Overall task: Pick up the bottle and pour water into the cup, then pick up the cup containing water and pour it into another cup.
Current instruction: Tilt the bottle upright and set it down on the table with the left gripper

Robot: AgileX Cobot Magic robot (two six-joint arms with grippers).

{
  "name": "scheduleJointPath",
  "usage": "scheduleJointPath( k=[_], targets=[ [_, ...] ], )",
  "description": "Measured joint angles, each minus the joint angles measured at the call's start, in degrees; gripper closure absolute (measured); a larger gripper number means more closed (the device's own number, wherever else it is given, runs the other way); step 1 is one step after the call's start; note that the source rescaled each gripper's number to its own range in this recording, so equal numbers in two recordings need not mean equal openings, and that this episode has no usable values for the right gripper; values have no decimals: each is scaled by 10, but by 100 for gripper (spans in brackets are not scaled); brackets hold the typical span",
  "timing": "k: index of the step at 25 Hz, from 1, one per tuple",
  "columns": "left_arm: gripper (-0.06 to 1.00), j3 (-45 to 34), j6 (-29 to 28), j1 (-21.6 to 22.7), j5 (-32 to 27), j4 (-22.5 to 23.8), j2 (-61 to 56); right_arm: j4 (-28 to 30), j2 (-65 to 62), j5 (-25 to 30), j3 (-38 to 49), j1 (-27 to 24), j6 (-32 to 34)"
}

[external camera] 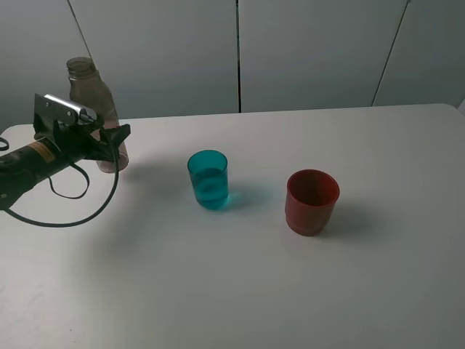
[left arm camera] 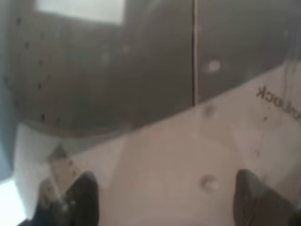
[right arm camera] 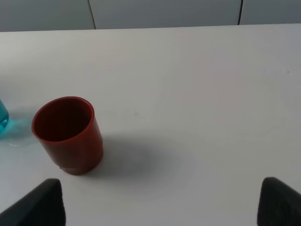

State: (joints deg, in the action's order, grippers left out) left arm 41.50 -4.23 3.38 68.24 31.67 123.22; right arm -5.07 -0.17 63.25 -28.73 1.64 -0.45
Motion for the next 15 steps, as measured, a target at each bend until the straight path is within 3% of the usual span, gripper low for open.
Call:
scheduleJointPath(
  k=[15],
  targets=[
    [94, 31, 1, 0, 27, 2, 58, 0, 0, 0, 0, 0, 0]
  ],
)
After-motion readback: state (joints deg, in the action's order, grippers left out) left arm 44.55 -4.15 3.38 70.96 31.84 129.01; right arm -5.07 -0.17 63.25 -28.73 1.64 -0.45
